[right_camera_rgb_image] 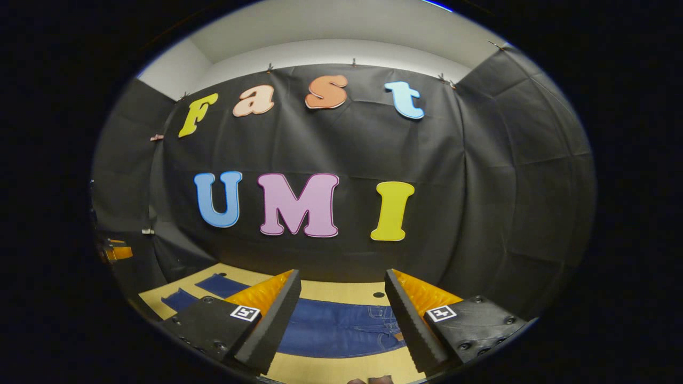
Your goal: Grasp the waist and the cuffs of the jeans and fold them to make the two legs overlap; first hold the waist and fold one-third of the jeans toward the cuffs, then hold the cuffs and fold the remaining one-third in the same direction to finish folding.
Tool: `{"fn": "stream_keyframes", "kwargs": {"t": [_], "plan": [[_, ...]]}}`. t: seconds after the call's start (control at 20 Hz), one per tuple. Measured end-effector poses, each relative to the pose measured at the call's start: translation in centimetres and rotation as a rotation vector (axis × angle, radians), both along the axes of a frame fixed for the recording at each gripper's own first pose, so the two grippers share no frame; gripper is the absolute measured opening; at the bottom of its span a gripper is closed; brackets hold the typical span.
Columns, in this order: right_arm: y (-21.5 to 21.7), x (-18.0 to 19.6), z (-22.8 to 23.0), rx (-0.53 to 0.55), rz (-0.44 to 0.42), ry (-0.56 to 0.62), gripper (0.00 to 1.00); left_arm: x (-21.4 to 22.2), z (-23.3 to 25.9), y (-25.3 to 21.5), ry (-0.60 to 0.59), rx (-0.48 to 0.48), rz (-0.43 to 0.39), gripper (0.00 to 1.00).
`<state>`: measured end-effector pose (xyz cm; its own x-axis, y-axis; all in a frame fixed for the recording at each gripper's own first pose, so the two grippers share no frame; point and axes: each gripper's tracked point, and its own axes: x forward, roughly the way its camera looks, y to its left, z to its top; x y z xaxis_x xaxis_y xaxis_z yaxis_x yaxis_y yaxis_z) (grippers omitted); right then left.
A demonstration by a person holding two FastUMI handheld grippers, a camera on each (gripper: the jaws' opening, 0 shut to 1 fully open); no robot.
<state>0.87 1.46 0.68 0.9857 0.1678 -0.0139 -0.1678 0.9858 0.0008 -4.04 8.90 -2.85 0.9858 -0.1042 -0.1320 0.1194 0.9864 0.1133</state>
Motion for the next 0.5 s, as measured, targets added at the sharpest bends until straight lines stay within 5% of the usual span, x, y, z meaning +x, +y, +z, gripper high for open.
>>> {"fn": "stream_keyframes", "kwargs": {"t": [0.25,0.5], "plan": [[2.5,1.2,-2.2,-0.095,0.118,0.049,0.97,0.2,-1.6,1.0,0.048,0.107,-0.128,0.96],[2.7,3.8,-9.2,-0.081,0.196,0.249,0.97,1.3,-6.3,2.2,0.212,0.222,-0.301,0.98]]}}
